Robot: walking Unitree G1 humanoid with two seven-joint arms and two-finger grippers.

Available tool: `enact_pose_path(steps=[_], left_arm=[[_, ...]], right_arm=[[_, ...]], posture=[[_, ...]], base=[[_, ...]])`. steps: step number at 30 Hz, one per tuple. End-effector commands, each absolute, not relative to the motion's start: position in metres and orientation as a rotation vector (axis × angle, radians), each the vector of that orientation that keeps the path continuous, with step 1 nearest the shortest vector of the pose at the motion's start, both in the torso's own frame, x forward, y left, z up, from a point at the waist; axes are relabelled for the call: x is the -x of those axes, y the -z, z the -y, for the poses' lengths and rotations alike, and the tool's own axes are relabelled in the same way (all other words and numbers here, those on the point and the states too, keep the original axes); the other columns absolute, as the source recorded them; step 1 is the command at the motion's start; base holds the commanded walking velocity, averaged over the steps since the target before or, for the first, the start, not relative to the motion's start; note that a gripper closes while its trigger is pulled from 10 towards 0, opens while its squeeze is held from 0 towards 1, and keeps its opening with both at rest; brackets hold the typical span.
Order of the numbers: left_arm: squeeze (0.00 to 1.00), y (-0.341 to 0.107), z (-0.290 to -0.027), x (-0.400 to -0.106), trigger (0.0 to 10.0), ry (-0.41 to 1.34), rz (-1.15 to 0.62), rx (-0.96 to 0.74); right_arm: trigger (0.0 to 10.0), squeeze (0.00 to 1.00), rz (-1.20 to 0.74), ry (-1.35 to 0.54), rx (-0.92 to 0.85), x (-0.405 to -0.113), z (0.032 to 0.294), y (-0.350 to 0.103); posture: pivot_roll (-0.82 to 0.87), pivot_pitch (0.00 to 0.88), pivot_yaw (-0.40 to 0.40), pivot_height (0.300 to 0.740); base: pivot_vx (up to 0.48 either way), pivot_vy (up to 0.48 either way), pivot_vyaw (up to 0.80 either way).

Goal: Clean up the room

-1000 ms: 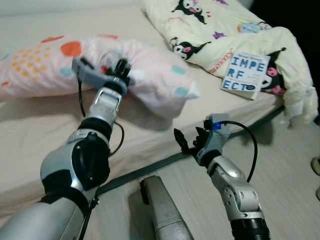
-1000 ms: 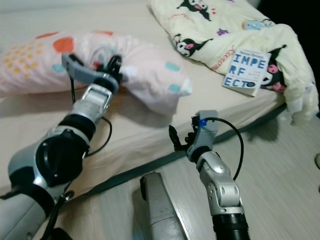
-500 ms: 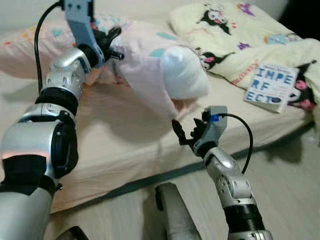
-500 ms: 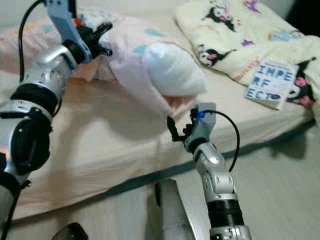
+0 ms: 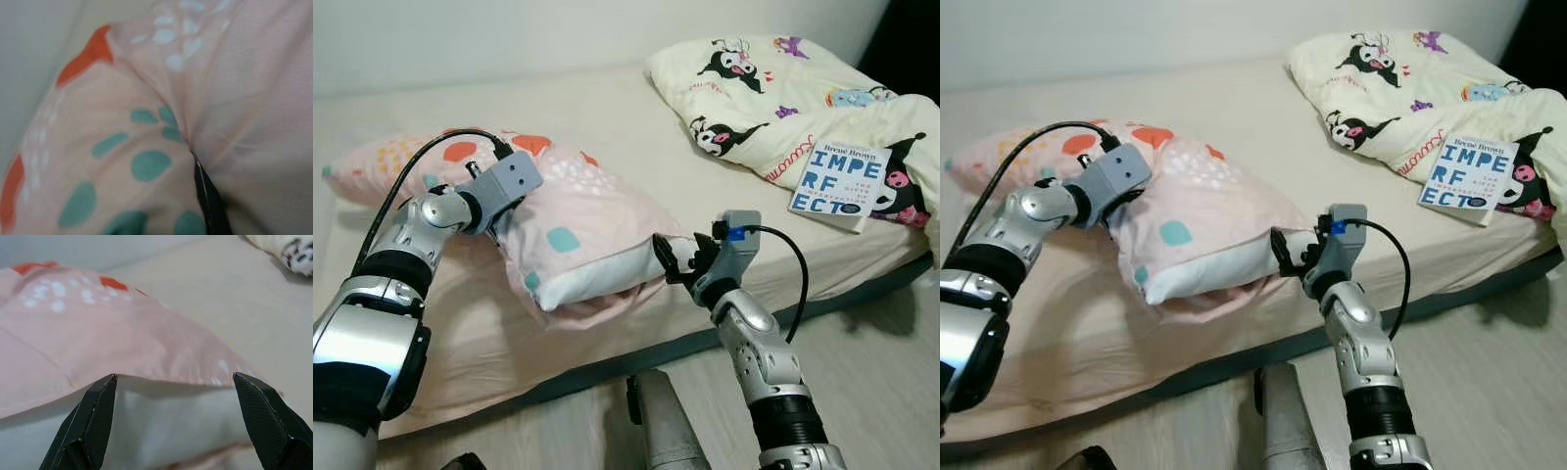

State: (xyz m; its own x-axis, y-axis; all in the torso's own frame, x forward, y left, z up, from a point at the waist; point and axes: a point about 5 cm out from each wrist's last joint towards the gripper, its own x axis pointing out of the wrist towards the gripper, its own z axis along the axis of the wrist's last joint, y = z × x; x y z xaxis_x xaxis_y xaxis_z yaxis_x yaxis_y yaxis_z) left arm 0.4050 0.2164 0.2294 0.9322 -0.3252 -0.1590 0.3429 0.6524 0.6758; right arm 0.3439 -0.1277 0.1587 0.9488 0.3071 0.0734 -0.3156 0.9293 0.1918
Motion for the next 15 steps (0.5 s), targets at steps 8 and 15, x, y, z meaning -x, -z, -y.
enact_pose_path(steps=[8,15], left_arm=[[0.0,-0.168,-0.212,-0.395,10.0,0.246,-0.115,-0.157],[0.0,-0.112,-0.17,-0.379,10.0,0.236,-0.2,0.43]], right_arm=[[10.0,0.0,0.105,-0.276,-0.21,-0.347,0.144,-0.172],[10.0,0.0,0.134,-0.237,-0.194,-0.346,0.162,-0.179]], posture=[[-0.27,0.086,0.022,0.35],[-0.27,0.085,0.021,0.38]], base=[[0.0,0.0,0.0],[0.0,0.0,0.0]])
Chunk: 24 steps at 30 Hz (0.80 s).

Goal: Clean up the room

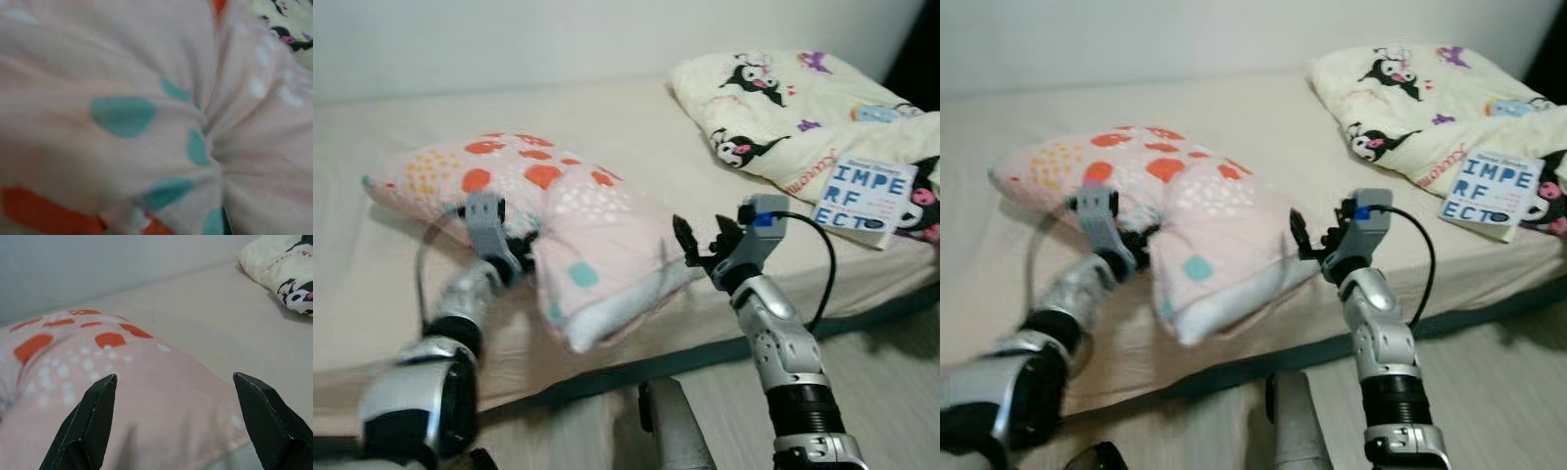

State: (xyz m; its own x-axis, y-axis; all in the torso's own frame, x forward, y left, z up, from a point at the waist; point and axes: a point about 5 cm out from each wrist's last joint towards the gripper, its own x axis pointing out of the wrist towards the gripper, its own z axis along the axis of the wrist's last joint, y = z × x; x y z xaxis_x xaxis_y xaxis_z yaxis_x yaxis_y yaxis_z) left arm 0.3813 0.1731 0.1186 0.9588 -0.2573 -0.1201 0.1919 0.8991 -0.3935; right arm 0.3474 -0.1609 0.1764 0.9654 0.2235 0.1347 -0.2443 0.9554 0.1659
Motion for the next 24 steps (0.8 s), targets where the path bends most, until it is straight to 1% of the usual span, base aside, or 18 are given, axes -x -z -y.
enact_pose_path(steps=[1,2,4,7,10,14,18,24], left_arm=[[0.0,-0.104,-0.165,-0.376,10.0,0.209,-0.225,0.531],[0.0,-0.1,-0.162,-0.375,10.0,0.19,-0.243,0.603],[0.0,-0.094,-0.155,-0.372,10.0,0.169,-0.263,0.685],[0.0,-0.095,-0.149,-0.372,10.0,0.172,-0.249,0.71],[0.0,-0.097,-0.149,-0.373,10.0,0.171,-0.235,0.714],[0.0,-0.109,-0.156,-0.379,10.0,0.161,-0.181,0.688],[0.0,-0.118,-0.161,-0.382,10.0,0.153,-0.147,0.712],[0.0,-0.132,-0.156,-0.387,10.0,0.184,-0.094,0.756]], right_arm=[[10.0,0.0,0.135,-0.235,-0.193,-0.346,0.162,-0.179],[10.0,0.0,0.136,-0.234,-0.192,-0.346,0.163,-0.179],[10.0,0.0,0.137,-0.232,-0.191,-0.345,0.163,-0.179],[10.0,0.0,0.134,-0.232,-0.191,-0.345,0.161,-0.178],[10.0,0.0,0.13,-0.233,-0.193,-0.344,0.16,-0.176],[10.0,0.0,0.119,-0.24,-0.197,-0.344,0.156,-0.173],[10.0,0.0,0.115,-0.244,-0.198,-0.344,0.155,-0.173],[10.0,0.0,0.107,-0.252,-0.201,-0.346,0.152,-0.17]], posture=[[-0.27,0.084,0.022,0.385],[-0.27,0.084,0.022,0.39],[-0.27,0.084,0.025,0.4],[-0.27,0.086,0.024,0.41],[-0.27,0.086,0.023,0.415],[-0.26,0.084,0.02,0.43],[-0.26,0.081,0.021,0.445],[-0.25,0.072,0.018,0.47]], base=[[0.0,0.0,0.0],[0.0,0.0,0.0],[0.0,0.0,0.0],[0.0,0.0,0.0],[0.0,0.0,0.0],[0.0,0.0,0.0],[0.0,0.0,0.0],[0.0,0.0,0.0]])
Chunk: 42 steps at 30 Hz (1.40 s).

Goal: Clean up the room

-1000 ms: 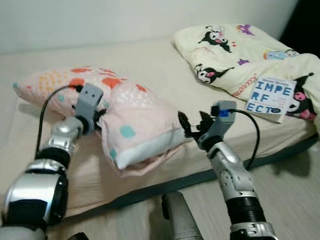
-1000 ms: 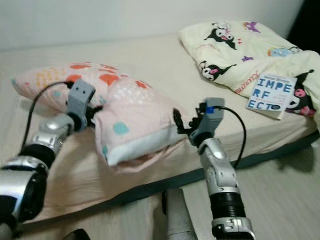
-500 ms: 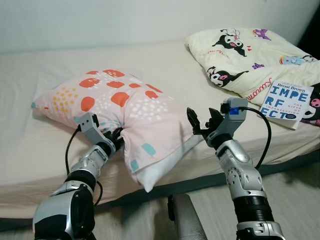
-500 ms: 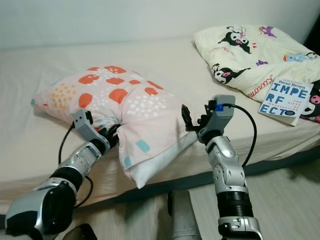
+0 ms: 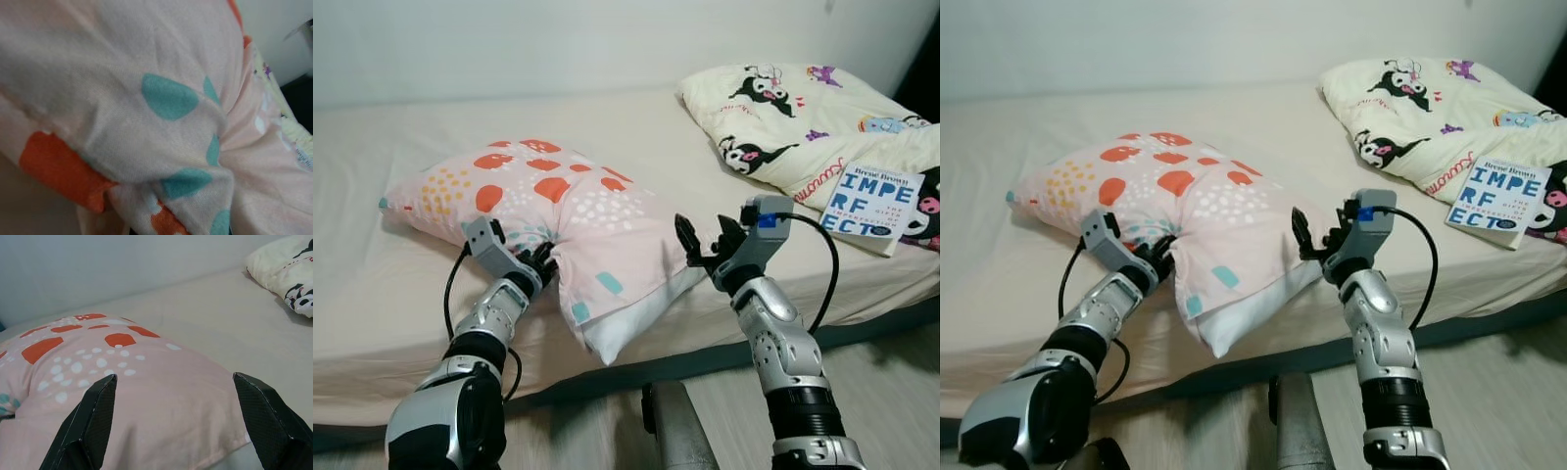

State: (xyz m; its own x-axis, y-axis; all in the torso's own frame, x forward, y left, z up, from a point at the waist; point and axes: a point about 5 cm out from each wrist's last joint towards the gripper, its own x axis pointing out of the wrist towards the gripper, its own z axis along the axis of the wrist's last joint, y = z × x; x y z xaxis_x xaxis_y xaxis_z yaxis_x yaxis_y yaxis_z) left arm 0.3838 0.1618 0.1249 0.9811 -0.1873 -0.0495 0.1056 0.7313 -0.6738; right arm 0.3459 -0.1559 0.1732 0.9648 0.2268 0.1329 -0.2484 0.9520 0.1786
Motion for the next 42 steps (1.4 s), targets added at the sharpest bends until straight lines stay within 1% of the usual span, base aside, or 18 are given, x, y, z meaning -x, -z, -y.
enact_pose_path(steps=[1,2,3,4,6,8,11,19,26,34,36,38,39,42], left_arm=[[0.0,-0.134,-0.155,-0.387,10.0,0.194,-0.084,0.746],[0.0,-0.134,-0.155,-0.387,10.0,0.194,-0.084,0.746],[0.0,-0.134,-0.149,-0.386,10.0,0.216,-0.094,0.694],[0.0,-0.134,-0.149,-0.386,10.0,0.216,-0.094,0.694],[0.0,-0.133,-0.144,-0.386,10.0,0.224,-0.11,0.644],[0.0,-0.134,-0.144,-0.385,10.0,0.22,-0.092,0.641],[0.0,-0.134,-0.145,-0.385,10.0,0.218,-0.074,0.646],[0.0,-0.131,-0.141,-0.382,10.0,0.234,-0.093,0.621],[0.0,-0.134,-0.139,-0.383,10.0,0.237,-0.086,0.614],[0.0,-0.134,-0.139,-0.383,10.0,0.237,-0.084,0.604],[0.0,-0.135,-0.137,-0.383,10.0,0.241,-0.083,0.601],[0.0,-0.135,-0.137,-0.383,10.0,0.241,-0.083,0.601],[0.0,-0.136,-0.135,-0.384,10.0,0.245,-0.081,0.599],[0.0,-0.137,-0.134,-0.384,10.0,0.249,-0.078,0.596]], right_arm=[[10.0,0.0,0.104,-0.255,-0.202,-0.346,0.151,-0.17],[10.0,0.0,0.104,-0.255,-0.202,-0.346,0.151,-0.17],[10.0,0.0,0.1,-0.259,-0.205,-0.345,0.149,-0.168],[10.0,0.0,0.1,-0.259,-0.205,-0.345,0.149,-0.168],[10.0,0.0,0.097,-0.262,-0.207,-0.345,0.148,-0.167],[10.0,0.0,0.095,-0.263,-0.208,-0.345,0.147,-0.167],[10.0,0.0,0.094,-0.263,-0.209,-0.344,0.147,-0.166],[10.0,0.0,0.093,-0.262,-0.212,-0.343,0.147,-0.165],[10.0,0.0,0.097,-0.263,-0.209,-0.344,0.147,-0.166],[10.0,0.0,0.101,-0.26,-0.207,-0.344,0.148,-0.167],[10.0,0.0,0.103,-0.256,-0.205,-0.345,0.149,-0.168],[10.0,0.0,0.103,-0.256,-0.205,-0.345,0.149,-0.168],[10.0,0.0,0.105,-0.253,-0.204,-0.345,0.15,-0.168],[10.0,0.0,0.106,-0.251,-0.203,-0.345,0.151,-0.169]], posture=[[-0.25,0.071,0.017,0.475],[-0.25,0.071,0.017,0.475],[-0.25,0.069,0.017,0.485],[-0.25,0.069,0.017,0.485],[-0.25,0.071,0.018,0.495],[-0.25,0.07,0.019,0.505],[-0.25,0.071,0.02,0.52],[-0.25,0.072,0.024,0.55],[-0.25,0.071,0.022,0.59],[-0.25,0.07,0.021,0.61],[-0.26,0.069,0.022,0.625],[-0.26,0.069,0.022,0.625],[-0.26,0.067,0.022,0.635],[-0.26,0.066,0.023,0.645]], base=[[0.0,0.0,0.0],[0.0,0.0,0.0],[0.0,0.0,0.0],[0.0,0.0,0.0],[-0.476,0.0,0.0],[-0.472,0.0,0.0],[0.0,0.0,0.0],[0.0,0.0,0.0],[0.0,0.0,0.0],[0.0,0.0,0.0],[0.0,0.0,0.0],[0.0,0.0,0.0],[0.0,0.0,0.0],[0.0,0.0,0.0]])
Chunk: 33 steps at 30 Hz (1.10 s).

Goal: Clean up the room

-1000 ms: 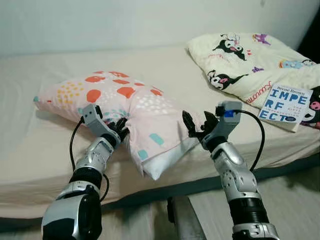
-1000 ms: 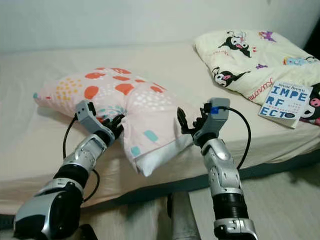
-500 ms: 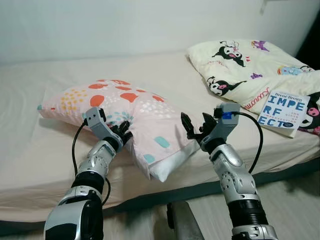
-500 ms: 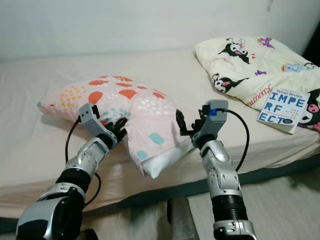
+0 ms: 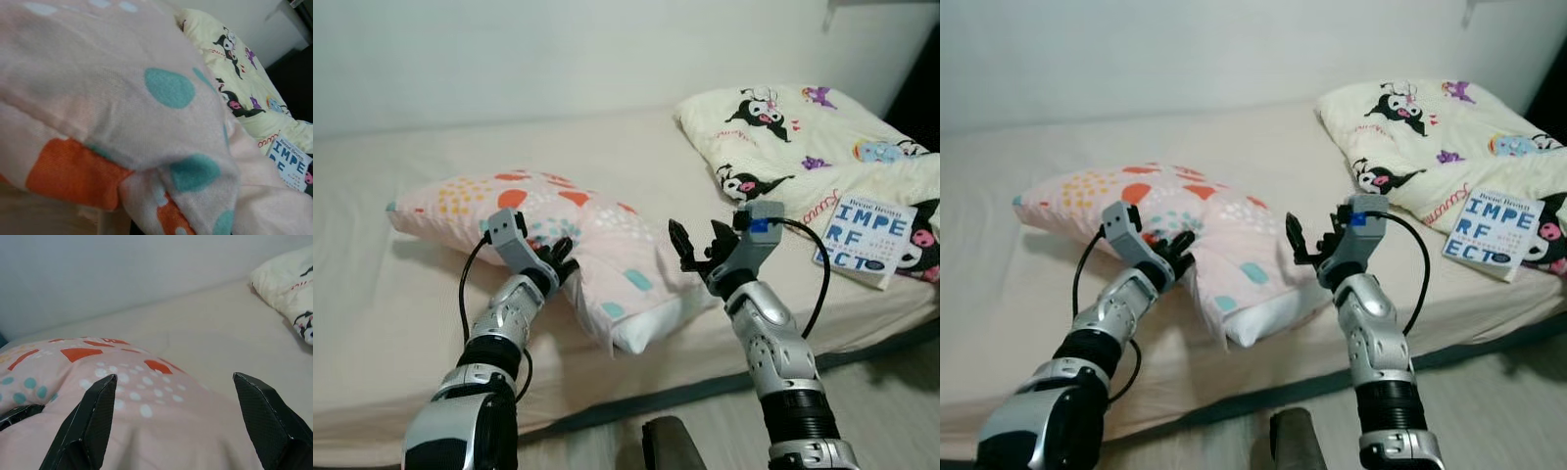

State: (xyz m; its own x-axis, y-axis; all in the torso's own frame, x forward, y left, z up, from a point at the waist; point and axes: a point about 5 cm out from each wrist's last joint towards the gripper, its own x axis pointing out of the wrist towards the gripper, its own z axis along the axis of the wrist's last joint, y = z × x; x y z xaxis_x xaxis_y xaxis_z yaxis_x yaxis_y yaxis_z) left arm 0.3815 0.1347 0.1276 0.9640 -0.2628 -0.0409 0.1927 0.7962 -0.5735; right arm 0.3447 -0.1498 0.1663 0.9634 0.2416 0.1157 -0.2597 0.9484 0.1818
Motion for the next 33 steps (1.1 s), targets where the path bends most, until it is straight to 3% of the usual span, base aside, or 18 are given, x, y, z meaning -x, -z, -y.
enact_pose_path(steps=[1,11,17,25,33], left_arm=[[0.0,-0.137,-0.134,-0.384,10.0,0.249,-0.078,0.596],[0.0,-0.147,-0.136,-0.387,10.0,0.24,-0.039,0.553],[0.0,-0.151,-0.141,-0.39,10.0,0.227,-0.027,0.542],[0.0,-0.15,-0.14,-0.389,10.0,0.221,-0.027,0.54],[0.0,-0.15,-0.139,-0.389,10.0,0.226,-0.025,0.543]], right_arm=[[10.0,0.0,0.106,-0.251,-0.203,-0.345,0.151,-0.169],[10.0,0.0,0.11,-0.252,-0.204,-0.345,0.151,-0.169],[10.0,0.0,0.115,-0.254,-0.207,-0.345,0.151,-0.17],[10.0,0.0,0.134,-0.248,-0.203,-0.344,0.15,-0.171],[10.0,0.0,0.154,-0.232,-0.201,-0.344,0.151,-0.173]], posture=[[-0.26,0.066,0.023,0.645],[-0.26,0.063,0.021,0.68],[-0.26,0.062,0.021,0.705],[-0.26,0.064,0.023,0.74],[-0.26,0.067,0.022,0.74]], base=[[0.0,0.0,0.0],[0.0,0.0,0.0],[0.0,0.421,0.0],[0.0,0.0,0.0],[0.0,0.0,0.0]])
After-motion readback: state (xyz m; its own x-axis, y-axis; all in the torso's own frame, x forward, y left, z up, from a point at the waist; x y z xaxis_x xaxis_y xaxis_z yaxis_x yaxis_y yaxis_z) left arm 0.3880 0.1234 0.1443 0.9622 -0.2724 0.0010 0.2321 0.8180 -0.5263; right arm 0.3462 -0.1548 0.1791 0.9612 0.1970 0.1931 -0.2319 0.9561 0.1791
